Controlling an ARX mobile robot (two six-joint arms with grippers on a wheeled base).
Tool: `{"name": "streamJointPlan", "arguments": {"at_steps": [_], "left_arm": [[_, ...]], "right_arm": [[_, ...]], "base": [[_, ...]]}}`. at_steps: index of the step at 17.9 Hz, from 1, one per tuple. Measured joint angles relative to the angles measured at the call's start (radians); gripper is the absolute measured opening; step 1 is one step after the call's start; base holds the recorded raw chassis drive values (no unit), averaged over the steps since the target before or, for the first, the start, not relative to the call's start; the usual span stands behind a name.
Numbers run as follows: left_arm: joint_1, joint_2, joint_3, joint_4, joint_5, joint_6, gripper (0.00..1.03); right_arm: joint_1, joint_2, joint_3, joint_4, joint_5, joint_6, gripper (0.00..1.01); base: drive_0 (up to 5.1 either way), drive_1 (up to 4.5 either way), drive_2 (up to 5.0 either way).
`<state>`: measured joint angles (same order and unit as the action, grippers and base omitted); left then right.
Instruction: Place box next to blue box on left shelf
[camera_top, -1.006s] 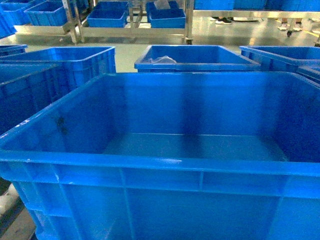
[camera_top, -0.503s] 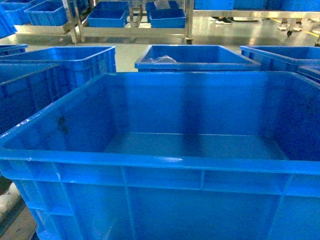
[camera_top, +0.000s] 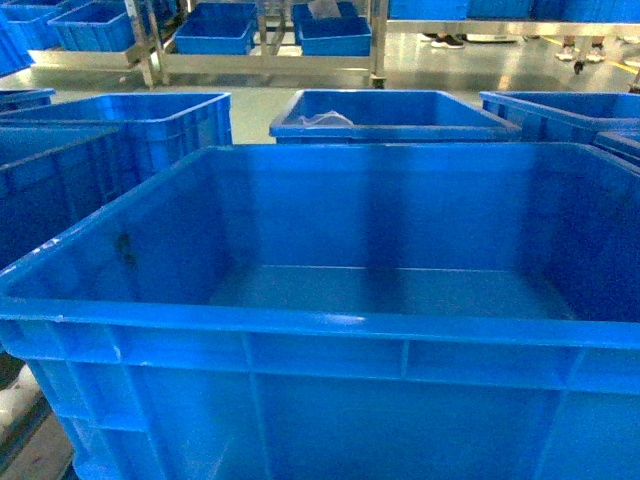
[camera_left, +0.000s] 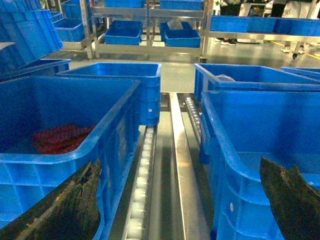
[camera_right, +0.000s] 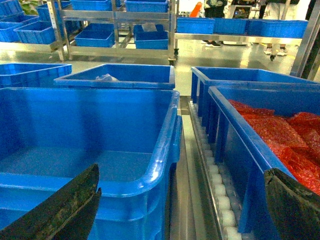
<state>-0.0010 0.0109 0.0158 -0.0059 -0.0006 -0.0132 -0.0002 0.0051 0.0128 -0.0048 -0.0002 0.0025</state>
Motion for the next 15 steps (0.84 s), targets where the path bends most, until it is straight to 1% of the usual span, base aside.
{"name": "streamJointPlan", "arguments": {"at_steps": [15], "left_arm": [[0.000,0.000,0.000,0.000,0.000,0.000,0.98]], "right_arm": [[0.000,0.000,0.000,0.000,0.000,0.000,0.98]], "base": [[0.0,0.00,0.0]]}}
